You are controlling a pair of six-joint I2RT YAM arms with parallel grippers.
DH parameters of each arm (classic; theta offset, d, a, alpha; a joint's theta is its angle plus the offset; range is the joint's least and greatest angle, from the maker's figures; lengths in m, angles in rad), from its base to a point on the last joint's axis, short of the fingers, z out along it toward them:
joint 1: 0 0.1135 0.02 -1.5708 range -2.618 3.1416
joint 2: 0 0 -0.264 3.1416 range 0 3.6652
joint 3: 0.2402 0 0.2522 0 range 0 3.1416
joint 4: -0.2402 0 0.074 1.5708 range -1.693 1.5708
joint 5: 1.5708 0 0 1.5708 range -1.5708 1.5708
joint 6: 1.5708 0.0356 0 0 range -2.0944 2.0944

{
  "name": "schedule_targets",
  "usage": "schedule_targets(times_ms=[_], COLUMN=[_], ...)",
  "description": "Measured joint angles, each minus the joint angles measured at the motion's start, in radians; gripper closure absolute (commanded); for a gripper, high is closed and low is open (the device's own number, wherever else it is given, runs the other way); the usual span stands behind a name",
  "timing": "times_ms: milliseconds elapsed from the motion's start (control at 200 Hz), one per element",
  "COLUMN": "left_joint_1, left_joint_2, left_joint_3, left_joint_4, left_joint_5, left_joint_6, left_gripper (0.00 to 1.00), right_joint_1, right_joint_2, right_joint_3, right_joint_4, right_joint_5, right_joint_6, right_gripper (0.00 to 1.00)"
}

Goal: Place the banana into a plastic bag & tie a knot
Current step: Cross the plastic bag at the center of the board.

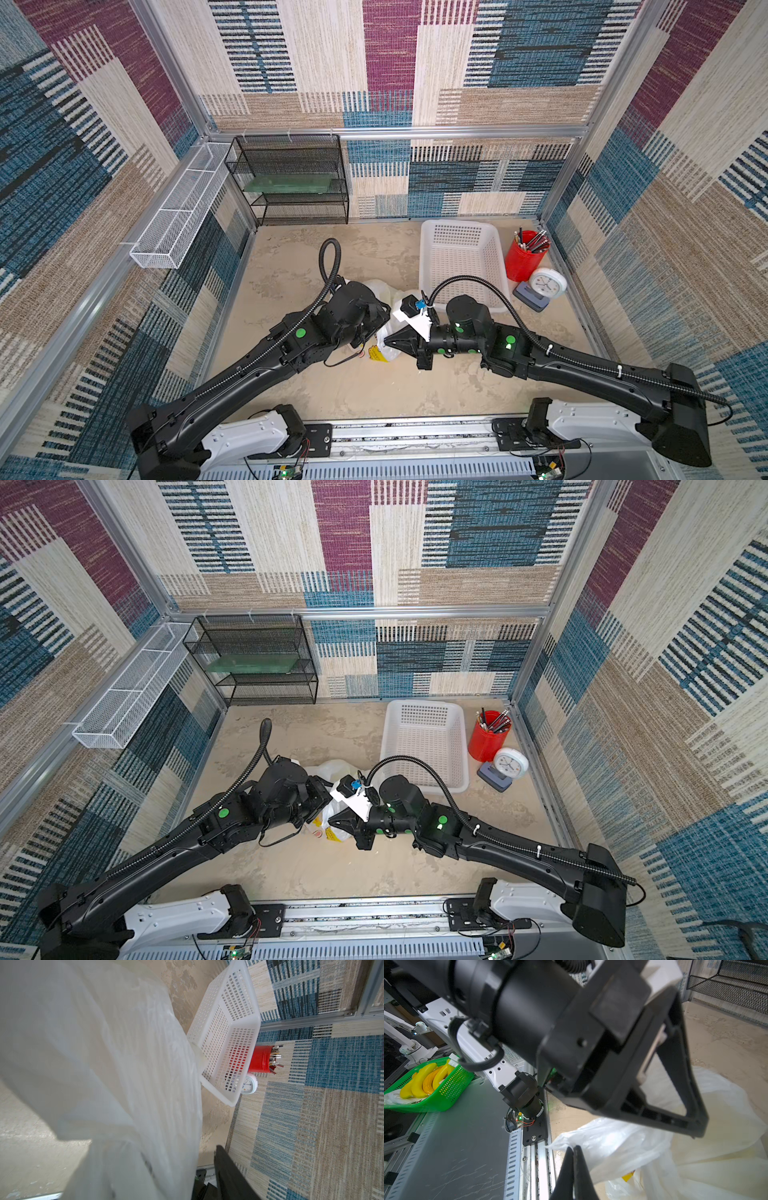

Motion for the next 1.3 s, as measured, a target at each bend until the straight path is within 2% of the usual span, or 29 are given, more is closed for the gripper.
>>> schedule_targets(times_ms=[105,135,280,391,546,721,931,1041,1102,1302], left_joint_1=[0.006,0.007,0.008,0.01,0.02,0.027,0.048,0.06,0.059,0.06], left_joint_2=[0.019,0.025,0.052,0.044,0.005,0.025,0.051,0.08,0.092,0.105], left_joint_3=[0.006,0.02,0.139,0.185,0.176,0.177,0.111,0.126,0.134,0.126], left_joint_4=[-0.002,-0.011,-0.111,-0.205,-0.283,-0.351,-0.28,-0.231,-0.203,-0.135], left_joint_5=[0.033,0.043,0.075,0.103,0.158,0.21,0.192,0.149,0.135,0.126], left_joint_6=[0.011,0.016,0.05,0.06,0.026,-0.048,-0.063,-0.041,-0.019,0.013], left_gripper=[0.54,0.51,0.17,0.0,0.01,0.01,0.01,0.0,0.07,0.38], right_joint_1=[-0.026,-0.03,-0.059,-0.069,-0.069,-0.068,-0.062,-0.061,-0.061,-0.058], right_joint_2=[-0.015,-0.021,-0.042,-0.04,-0.023,-0.011,-0.009,-0.009,-0.009,-0.005], right_joint_3=[-0.013,-0.018,-0.03,-0.029,-0.019,-0.008,-0.005,0.0,0.005,0.011], right_joint_4=[0.003,0.003,0.007,0.007,0.007,0.007,0.007,0.003,0.003,0.003], right_joint_5=[0.007,0.006,0.001,-0.001,-0.011,-0.019,-0.028,-0.028,-0.029,-0.028], right_joint_6=[0.014,0.015,0.026,0.032,0.032,0.032,0.032,0.032,0.032,0.032], right_gripper=[1.0,1.0,1.0,1.0,1.0,1.0,1.0,1.0,1.0,1.0])
